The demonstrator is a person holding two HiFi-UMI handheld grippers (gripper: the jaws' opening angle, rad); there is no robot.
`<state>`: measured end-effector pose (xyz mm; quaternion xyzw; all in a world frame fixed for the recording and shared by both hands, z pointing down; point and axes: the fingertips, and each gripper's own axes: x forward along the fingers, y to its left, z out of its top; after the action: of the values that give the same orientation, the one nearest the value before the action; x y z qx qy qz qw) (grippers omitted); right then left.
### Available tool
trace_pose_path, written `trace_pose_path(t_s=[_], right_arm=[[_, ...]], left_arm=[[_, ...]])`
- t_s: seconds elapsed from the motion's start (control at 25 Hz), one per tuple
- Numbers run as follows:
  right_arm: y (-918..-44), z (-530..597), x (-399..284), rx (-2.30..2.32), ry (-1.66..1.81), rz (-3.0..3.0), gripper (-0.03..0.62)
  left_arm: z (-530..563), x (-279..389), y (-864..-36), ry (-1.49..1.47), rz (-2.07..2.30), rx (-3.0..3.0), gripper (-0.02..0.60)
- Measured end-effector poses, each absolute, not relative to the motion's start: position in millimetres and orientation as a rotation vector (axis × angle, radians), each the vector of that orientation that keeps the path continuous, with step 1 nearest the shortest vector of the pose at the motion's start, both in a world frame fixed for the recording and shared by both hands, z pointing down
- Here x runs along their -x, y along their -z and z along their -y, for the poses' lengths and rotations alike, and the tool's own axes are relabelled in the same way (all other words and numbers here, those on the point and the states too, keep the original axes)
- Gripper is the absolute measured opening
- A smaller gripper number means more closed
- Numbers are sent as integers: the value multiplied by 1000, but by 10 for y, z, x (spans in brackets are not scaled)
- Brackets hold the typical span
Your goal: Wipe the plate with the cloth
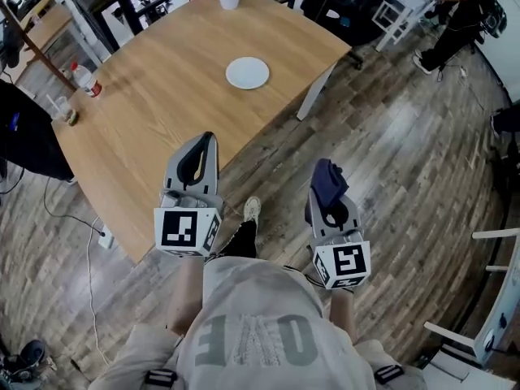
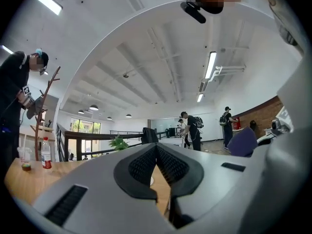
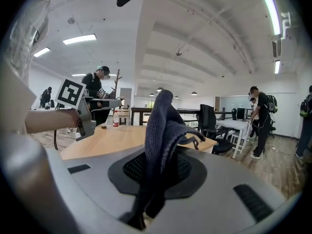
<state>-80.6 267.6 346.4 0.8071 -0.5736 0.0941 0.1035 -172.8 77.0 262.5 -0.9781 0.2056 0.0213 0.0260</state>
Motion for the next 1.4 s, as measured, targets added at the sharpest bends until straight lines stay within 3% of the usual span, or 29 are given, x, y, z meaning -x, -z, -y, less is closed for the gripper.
trace_pose_path(t_s=[0.4,1.4], right_arm=[[-3215,-1906,-225,-2414,-261,1674,55],[-3283,-307,-1045,-2223,-238,1823,55]], left_arm=[[-50,977,-2632,-51,-684,3053,8],[1095,389,-2764,-38,-909,3061,6]])
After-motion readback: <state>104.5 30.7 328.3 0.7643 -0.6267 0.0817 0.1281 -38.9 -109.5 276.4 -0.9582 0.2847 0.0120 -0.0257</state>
